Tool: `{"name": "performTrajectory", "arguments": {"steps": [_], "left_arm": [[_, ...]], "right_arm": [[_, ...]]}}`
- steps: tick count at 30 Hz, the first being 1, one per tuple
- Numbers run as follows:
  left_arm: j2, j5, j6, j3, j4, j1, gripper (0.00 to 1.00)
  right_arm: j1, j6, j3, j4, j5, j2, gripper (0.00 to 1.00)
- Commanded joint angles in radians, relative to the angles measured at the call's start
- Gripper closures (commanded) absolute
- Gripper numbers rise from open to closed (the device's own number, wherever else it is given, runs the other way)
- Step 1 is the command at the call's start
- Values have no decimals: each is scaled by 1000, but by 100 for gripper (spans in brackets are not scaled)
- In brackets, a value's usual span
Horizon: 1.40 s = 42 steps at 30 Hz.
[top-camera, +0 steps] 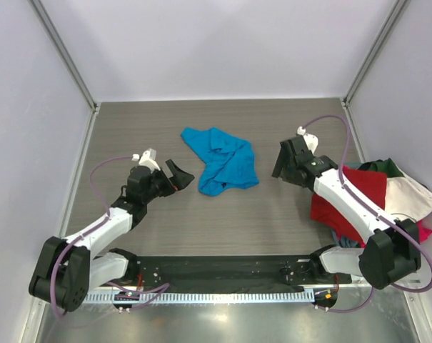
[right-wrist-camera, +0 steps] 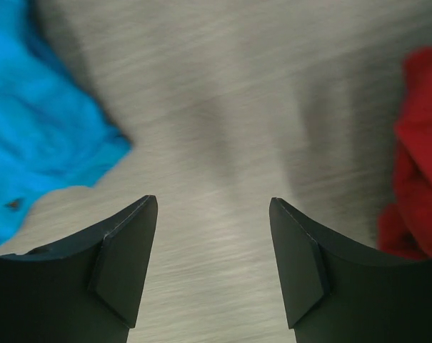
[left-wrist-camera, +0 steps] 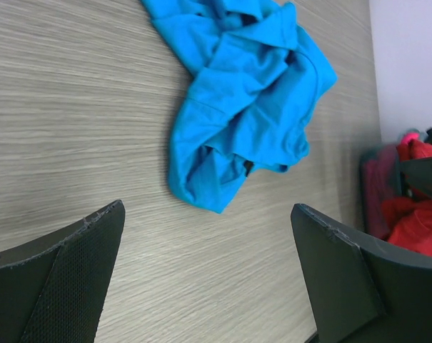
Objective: Fold and stack the t-shirts
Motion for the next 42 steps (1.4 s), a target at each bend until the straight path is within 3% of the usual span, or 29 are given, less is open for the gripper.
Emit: {"name": "performTrajectory", "arguments": {"steps": [1,5,6,13,17,30,36,39,42], "left_arm": [[26,55,22,52,72,-23,1],[63,61,33,69,76,-52,1],[72,66,39,74,81,-58,0],[183,127,56,127,93,-105,0],[220,134,68,146,92,-130,0],[439,16,182,426,-236,-204,1],[408,-61,226,466,-278,-296,0],[324,-121,225,385,-215,-297,0],[217,-190,237,303,-163,-297,0]], "right_arm": [[-3,14,-59,-3,177,-116,30],[-88,37,-105,-54,250,-197,30],[-174,41,-125,-60,248,-217,29],[-442,130,-163,-75,285,-245,28],[-520,109,-168,-45,244,-240,28],[-502,-17,-41,43,8,-339,30],[-419,-48,6,110,-134,-305,30],[-335,-54,-13,196,-235,-262,30],[-200,-80,8,225,-240,-176,29]]}}
